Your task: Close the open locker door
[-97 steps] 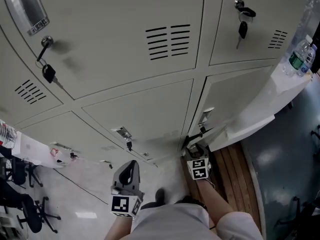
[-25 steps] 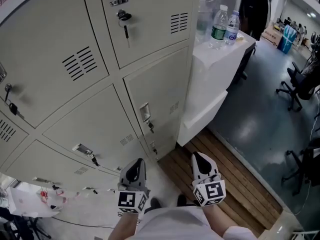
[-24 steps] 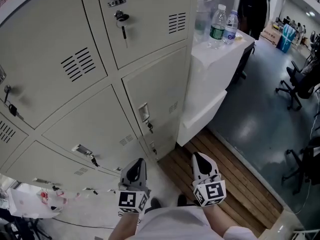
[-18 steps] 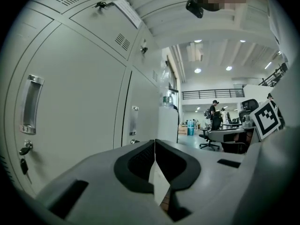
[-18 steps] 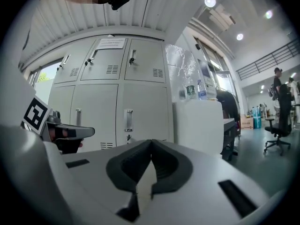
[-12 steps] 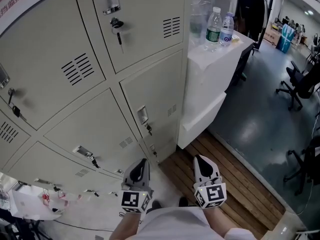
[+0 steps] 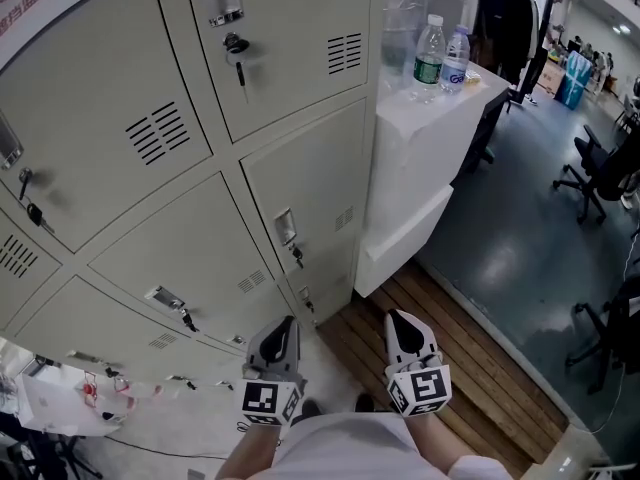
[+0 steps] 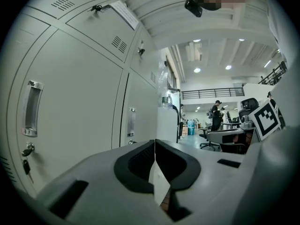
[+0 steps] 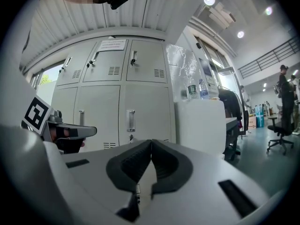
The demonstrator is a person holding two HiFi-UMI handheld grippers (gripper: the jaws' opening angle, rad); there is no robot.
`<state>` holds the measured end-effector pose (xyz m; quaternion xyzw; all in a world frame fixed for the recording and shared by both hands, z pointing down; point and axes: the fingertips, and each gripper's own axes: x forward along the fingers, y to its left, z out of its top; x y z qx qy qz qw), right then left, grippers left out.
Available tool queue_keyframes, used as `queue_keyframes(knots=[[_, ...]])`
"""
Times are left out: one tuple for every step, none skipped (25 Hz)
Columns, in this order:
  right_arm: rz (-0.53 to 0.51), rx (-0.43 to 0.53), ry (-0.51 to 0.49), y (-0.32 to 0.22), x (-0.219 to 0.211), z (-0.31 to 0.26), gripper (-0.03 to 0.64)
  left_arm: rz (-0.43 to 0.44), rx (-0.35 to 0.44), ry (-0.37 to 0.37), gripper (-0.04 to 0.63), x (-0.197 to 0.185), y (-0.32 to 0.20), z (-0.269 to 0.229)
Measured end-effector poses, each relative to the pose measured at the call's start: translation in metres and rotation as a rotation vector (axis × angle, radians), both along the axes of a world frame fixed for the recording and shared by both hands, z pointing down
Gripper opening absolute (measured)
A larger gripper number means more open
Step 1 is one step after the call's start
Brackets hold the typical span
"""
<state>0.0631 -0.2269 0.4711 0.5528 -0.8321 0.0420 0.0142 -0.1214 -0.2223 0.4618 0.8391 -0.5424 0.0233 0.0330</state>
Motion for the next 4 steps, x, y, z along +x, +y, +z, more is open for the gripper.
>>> queue_keyframes(knots=[[-0.001, -0.001, 0.000, 0.0003, 0.0004, -0.0002, 0.012, 0.000, 0.000, 0.001, 0.011, 0.0006, 0.0005, 0.0001], [-0.002, -0.001, -0.001, 0.0004, 0.0008, -0.0004, 0.012, -0.001, -0.001, 0.002, 0.011, 0.0011, 0.0009, 0.0000], [-0.002, -0.001, -0.002, 0.0006, 0.0013, -0.0007, 0.012, -0.001, -0.001, 0.002, 0.011, 0.0016, 0.0012, -0.0001], [-0.003, -0.001, -0.002, 0.0008, 0.0018, -0.0010, 0.012, -0.002, -0.002, 0.003, 0.011, 0.0021, 0.0016, -0.0002]])
